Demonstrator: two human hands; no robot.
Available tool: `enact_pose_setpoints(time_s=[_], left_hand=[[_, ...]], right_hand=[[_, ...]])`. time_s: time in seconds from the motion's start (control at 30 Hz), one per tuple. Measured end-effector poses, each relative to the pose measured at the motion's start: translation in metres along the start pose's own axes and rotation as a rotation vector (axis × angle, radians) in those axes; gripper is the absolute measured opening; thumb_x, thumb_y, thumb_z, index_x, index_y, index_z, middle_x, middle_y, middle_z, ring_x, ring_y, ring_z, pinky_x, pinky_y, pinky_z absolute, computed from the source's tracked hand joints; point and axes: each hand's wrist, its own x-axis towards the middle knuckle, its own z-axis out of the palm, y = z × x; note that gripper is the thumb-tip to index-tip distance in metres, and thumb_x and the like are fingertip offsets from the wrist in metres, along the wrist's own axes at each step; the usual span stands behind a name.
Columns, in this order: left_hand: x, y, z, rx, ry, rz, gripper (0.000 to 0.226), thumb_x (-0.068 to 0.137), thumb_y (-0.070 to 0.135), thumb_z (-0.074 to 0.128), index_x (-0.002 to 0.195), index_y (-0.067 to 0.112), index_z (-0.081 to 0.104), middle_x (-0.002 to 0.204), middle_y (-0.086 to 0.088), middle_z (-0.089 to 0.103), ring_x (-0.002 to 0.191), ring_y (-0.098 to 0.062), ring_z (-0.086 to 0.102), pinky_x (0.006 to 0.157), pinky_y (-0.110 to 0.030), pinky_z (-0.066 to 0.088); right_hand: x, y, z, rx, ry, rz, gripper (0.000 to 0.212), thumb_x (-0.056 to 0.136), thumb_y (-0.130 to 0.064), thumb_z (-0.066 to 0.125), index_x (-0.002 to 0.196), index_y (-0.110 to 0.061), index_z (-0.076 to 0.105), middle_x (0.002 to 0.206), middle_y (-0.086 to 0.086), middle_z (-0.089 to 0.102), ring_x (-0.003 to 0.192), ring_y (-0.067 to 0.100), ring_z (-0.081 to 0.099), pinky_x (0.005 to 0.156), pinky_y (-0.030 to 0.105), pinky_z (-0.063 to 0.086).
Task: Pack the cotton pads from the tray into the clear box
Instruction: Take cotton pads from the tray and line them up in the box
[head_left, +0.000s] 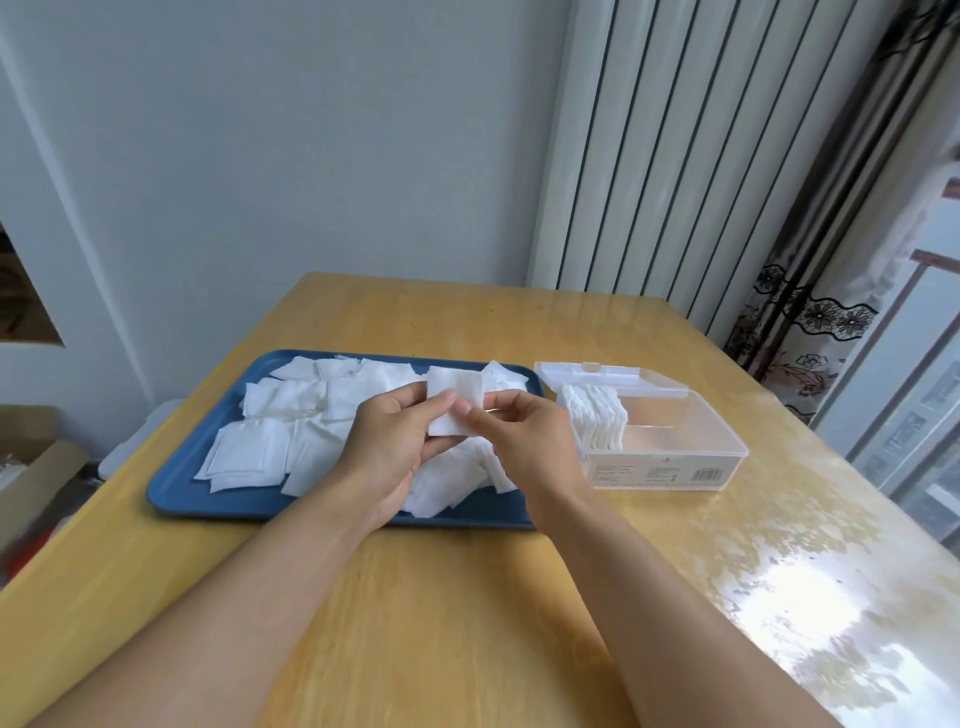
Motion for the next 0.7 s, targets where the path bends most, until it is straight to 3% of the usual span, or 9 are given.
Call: enact_pose_setpoints(time_s=[0.1,0.2,0.33,0.47,0.6,0.7], left_hand=[[0.003,0.002,-0.002,0.027,0.043,0.016,0.017,0.101,0.007,0.059,0.111,-0.001,0.070,0.109,-0.016,0.076,0.103,-0.025,0.075,0.090,-0.037,0.061],[0.016,0.009,-0.015,-0.003,0.252,0.107,0.013,0.101,0.007,0.058,0.109,0.002,0.067,0.121,-0.020,0.069,0.107,-0.027,0.072,0.077,-0.030,0.062],[0.030,0.021,-0.044,-0.110,0.433,0.141,0.016,0.098,0.005,0.061,0.113,0.003,0.063,0.138,-0.018,0.056,0.115,-0.025,0.064,0.075,-0.028,0.062],[0.036,0.019,-0.055,-0.120,0.457,0.116,0.027,0.097,0.004,0.063,0.124,0.002,0.060,0.137,-0.015,0.059,0.118,-0.027,0.065,0.073,-0.026,0.061],[0.035,0.016,-0.053,-0.087,0.416,0.095,0.021,0.098,0.005,0.062,0.119,0.005,0.065,0.132,-0.012,0.065,0.099,-0.018,0.073,0.089,-0.035,0.061],[0.030,0.019,-0.047,-0.062,0.382,0.097,0.013,0.101,0.004,0.057,0.107,0.008,0.068,0.125,-0.010,0.068,0.108,-0.019,0.068,0.090,-0.036,0.061]], right_hand=[[0.002,0.003,-0.001,-0.056,0.026,-0.079,0.017,0.088,-0.037,0.077,0.094,-0.021,0.076,0.086,0.000,0.072,0.056,0.001,0.055,0.046,0.014,0.042],[0.005,0.006,-0.001,-0.305,0.081,-0.214,0.009,0.091,-0.039,0.072,0.097,-0.033,0.074,0.084,-0.013,0.068,0.067,-0.003,0.059,0.062,0.017,0.044],[-0.005,0.010,0.012,-0.673,-0.147,-0.234,0.033,0.083,-0.057,0.074,0.107,-0.035,0.071,0.089,-0.017,0.066,0.083,0.001,0.060,0.074,0.028,0.051],[-0.012,0.013,0.030,-0.920,-0.242,-0.231,0.055,0.078,-0.064,0.074,0.121,-0.031,0.065,0.105,-0.012,0.060,0.104,0.011,0.055,0.081,0.032,0.048],[-0.013,0.015,0.036,-0.734,-0.237,-0.217,0.018,0.085,-0.036,0.075,0.094,-0.025,0.065,0.080,-0.011,0.061,0.078,0.009,0.057,0.069,0.031,0.052],[-0.011,0.012,0.029,-0.504,-0.231,-0.176,0.013,0.089,-0.029,0.071,0.085,-0.022,0.060,0.077,-0.012,0.061,0.065,0.003,0.054,0.055,0.017,0.040]])
